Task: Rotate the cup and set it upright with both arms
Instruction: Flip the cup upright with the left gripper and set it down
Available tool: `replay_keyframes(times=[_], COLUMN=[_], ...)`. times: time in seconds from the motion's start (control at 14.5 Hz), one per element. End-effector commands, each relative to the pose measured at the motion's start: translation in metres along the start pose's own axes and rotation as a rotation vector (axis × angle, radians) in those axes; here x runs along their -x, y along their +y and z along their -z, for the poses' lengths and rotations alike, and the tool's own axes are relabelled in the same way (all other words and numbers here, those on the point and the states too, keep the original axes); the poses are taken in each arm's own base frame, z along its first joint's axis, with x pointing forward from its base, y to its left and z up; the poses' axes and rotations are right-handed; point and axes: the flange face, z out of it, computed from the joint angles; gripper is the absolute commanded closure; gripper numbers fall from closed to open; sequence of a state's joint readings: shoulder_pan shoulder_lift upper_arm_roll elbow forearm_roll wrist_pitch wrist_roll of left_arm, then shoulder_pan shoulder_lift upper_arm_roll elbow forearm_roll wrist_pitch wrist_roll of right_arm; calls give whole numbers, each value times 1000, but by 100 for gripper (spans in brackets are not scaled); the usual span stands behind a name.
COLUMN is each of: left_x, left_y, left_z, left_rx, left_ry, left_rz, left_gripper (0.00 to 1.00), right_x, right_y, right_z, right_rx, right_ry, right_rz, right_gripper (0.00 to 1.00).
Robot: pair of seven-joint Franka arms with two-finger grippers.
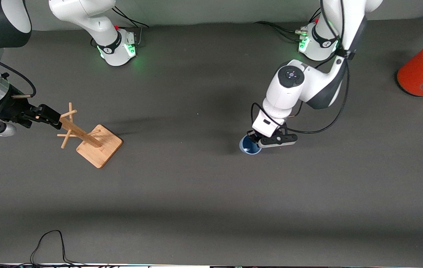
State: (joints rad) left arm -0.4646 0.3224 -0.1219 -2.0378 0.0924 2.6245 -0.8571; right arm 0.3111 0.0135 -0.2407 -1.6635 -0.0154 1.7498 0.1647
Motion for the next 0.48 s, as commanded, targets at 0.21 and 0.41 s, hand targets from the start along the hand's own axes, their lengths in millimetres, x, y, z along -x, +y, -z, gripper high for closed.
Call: replay_keyframes(times=[0.21, 0.41], left_x=[49, 64], left_y=[17, 21], left_z=[-36, -50], left_rx=[43, 31], left_ry=[-4, -23], left_rz=[74, 60], left_gripper=[100, 100], right_x=[0, 4], right_y=[36, 43], right_z=[6, 12], right_rx=[3, -38], right_ry=[16, 16], right_rz=[29, 4], right_gripper=[0, 0])
